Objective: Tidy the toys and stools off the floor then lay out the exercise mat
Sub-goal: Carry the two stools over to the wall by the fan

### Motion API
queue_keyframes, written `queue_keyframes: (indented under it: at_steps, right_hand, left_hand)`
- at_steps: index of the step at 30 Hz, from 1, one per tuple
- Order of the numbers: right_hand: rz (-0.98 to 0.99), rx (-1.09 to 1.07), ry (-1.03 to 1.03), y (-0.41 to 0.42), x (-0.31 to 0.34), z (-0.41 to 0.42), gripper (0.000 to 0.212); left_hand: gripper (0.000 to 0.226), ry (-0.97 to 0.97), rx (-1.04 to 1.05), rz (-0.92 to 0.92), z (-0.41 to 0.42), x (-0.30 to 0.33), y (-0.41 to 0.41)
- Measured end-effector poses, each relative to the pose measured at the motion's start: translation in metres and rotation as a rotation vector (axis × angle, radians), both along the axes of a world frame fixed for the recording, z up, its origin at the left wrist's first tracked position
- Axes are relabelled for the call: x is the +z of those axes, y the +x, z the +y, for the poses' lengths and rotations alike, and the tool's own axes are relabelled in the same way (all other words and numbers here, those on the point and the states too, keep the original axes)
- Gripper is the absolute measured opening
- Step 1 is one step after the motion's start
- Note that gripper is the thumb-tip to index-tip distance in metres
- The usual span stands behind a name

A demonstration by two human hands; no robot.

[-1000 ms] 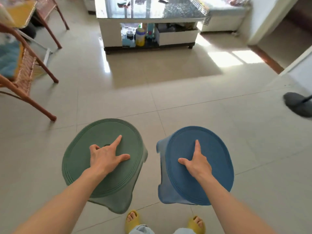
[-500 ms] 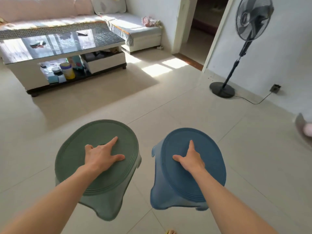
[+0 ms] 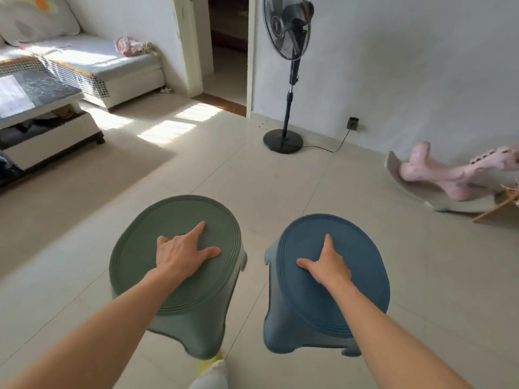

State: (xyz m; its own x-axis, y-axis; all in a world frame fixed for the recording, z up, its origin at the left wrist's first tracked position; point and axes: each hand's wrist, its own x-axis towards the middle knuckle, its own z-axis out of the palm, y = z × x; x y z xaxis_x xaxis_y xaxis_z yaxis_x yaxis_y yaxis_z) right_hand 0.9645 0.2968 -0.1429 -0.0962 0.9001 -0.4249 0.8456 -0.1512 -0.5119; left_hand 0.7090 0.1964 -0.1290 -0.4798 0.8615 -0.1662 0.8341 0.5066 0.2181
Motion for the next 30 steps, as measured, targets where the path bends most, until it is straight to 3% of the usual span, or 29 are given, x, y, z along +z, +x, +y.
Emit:
queue_keyframes:
  at_steps: [17, 30]
  right_hand:
    - [0.051, -0.493, 0.046, 0.046, 0.004, 0.278, 0.096]
    - [0.166, -0.588, 0.002, 0.131, -0.032, 0.529, 0.098]
  left_hand:
    - [0.068, -0.035, -0.409, -0.071, 0.393, -0.016, 0.022]
    - [0.070, -0.039, -0.437, -0.029, 0.654, -0.031, 0.101]
